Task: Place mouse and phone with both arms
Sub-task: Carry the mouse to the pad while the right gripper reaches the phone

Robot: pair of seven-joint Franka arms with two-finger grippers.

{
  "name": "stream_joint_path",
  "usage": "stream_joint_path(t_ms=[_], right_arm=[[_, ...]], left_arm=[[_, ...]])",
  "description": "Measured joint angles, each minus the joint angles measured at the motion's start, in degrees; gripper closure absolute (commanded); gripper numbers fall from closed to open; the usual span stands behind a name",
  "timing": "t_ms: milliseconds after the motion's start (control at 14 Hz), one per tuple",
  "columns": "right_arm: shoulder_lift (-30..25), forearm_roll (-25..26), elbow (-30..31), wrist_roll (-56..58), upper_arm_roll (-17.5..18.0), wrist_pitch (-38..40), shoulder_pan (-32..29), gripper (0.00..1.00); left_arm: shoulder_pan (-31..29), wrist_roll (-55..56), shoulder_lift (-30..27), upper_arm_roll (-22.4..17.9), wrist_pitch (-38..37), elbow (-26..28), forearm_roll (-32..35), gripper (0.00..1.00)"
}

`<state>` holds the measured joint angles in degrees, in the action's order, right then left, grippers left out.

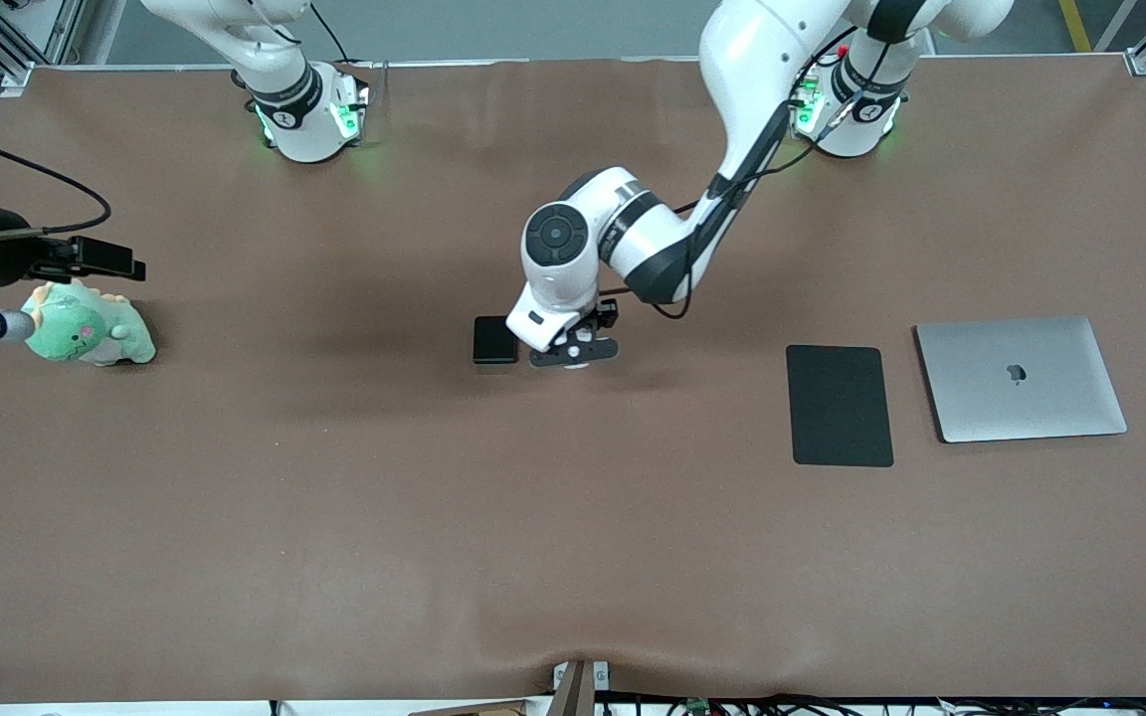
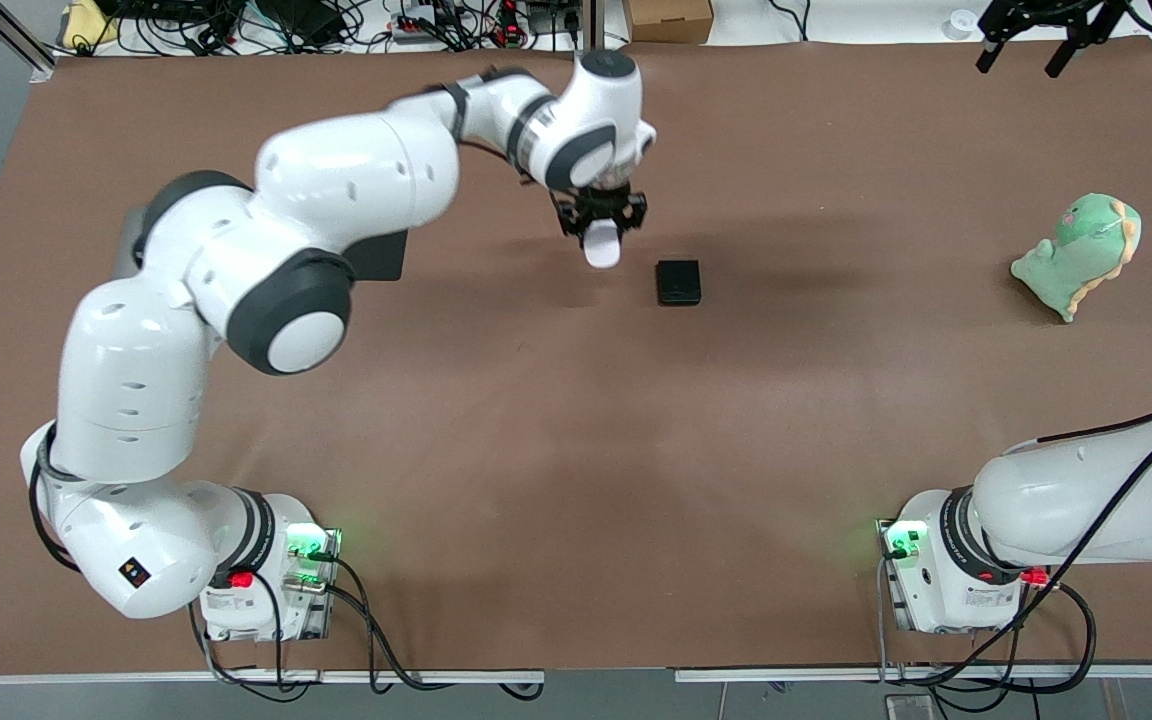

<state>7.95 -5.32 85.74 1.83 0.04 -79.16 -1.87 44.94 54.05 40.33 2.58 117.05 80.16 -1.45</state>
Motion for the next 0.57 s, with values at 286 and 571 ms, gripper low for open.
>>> stream_joint_path(t_ms=[286,571], right_arm=[[0.7,0.0,0.0,-0.1,0.1,-2.9,3.5,0.00],[3.2,-0.1,0.0,-0.2,0.2,-6.6,6.5,0.00]], left_arm=[[-8.3,-2.8,-6.1,0.0,-7.8,-0.1,0.0,1.00],[-17.7,-13.9,-9.6,0.0,-16.0,0.0,0.0,1.00]])
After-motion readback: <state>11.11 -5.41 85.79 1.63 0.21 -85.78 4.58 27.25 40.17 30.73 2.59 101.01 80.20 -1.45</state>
